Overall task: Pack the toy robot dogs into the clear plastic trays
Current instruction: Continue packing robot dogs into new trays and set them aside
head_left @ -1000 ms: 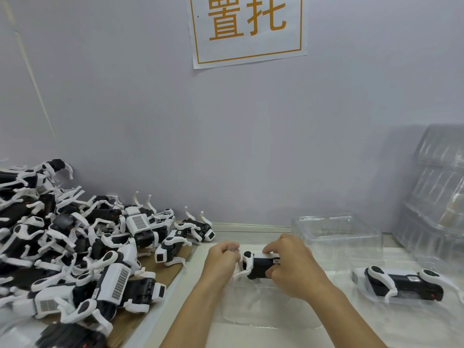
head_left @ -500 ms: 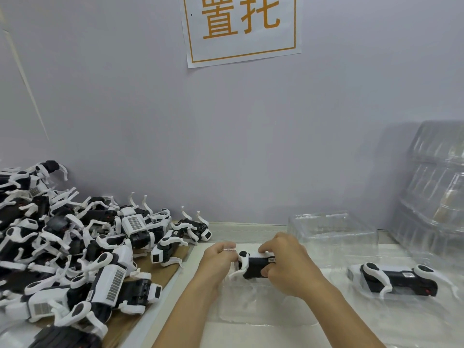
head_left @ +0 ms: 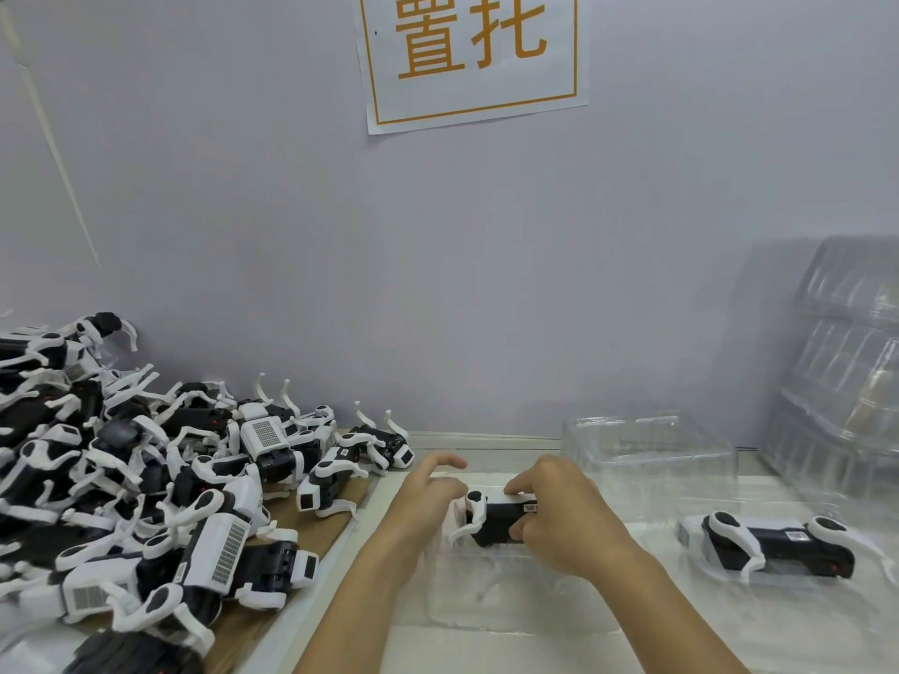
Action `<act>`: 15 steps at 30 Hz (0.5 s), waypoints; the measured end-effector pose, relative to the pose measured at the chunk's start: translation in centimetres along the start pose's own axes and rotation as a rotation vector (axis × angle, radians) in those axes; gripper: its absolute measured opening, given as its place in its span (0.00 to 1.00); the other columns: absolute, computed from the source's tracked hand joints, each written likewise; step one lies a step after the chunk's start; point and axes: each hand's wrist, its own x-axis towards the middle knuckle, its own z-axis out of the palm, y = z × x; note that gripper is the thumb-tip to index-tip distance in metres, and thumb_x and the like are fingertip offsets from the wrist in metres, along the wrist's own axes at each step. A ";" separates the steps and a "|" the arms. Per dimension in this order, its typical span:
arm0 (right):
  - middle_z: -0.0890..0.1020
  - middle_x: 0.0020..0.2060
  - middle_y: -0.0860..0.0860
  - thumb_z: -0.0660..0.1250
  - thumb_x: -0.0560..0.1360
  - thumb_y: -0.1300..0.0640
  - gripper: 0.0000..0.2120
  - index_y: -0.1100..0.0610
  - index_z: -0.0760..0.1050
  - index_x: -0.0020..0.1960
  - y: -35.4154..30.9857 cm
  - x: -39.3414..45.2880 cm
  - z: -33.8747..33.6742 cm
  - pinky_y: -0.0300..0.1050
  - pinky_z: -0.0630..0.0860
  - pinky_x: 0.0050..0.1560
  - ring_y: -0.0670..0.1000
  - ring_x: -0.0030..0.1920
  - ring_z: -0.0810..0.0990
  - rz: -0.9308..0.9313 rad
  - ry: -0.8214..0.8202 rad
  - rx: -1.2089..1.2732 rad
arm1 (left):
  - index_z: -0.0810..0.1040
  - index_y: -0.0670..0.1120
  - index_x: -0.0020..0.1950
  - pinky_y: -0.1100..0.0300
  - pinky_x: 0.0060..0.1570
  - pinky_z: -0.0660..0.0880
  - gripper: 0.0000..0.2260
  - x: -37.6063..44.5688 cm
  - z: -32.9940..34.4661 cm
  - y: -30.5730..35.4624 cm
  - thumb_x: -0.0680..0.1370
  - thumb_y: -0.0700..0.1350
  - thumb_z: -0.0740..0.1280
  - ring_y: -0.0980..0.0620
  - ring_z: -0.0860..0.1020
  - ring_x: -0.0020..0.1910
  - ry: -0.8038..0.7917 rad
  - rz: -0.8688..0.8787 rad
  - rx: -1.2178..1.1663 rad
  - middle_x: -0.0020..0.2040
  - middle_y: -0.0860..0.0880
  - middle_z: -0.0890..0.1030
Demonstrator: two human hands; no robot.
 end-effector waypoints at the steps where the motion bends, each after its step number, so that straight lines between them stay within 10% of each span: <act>1: 0.72 0.60 0.46 0.70 0.73 0.58 0.21 0.48 0.77 0.65 0.0 0.0 0.0 0.48 0.73 0.61 0.55 0.63 0.71 0.002 0.001 0.002 | 0.82 0.57 0.48 0.54 0.51 0.70 0.10 -0.2 -0.4 0.3 0.75 0.42 0.67 0.50 0.76 0.53 -0.050 0.016 0.014 0.53 0.49 0.79; 6: 0.72 0.61 0.47 0.69 0.73 0.58 0.20 0.47 0.77 0.65 0.0 0.0 -0.1 0.47 0.73 0.60 0.56 0.62 0.72 0.003 0.004 0.009 | 0.84 0.59 0.53 0.58 0.57 0.67 0.09 -0.9 -1.8 0.4 0.73 0.52 0.75 0.56 0.73 0.63 -0.255 0.036 0.192 0.60 0.57 0.79; 15: 0.73 0.57 0.49 0.68 0.73 0.60 0.14 0.51 0.81 0.57 -0.2 0.0 0.3 0.47 0.72 0.60 0.56 0.60 0.72 0.015 0.019 -0.043 | 0.80 0.58 0.50 0.57 0.53 0.71 0.03 -1.0 -0.7 0.9 0.78 0.49 0.70 0.51 0.76 0.59 -0.136 0.071 0.440 0.66 0.50 0.74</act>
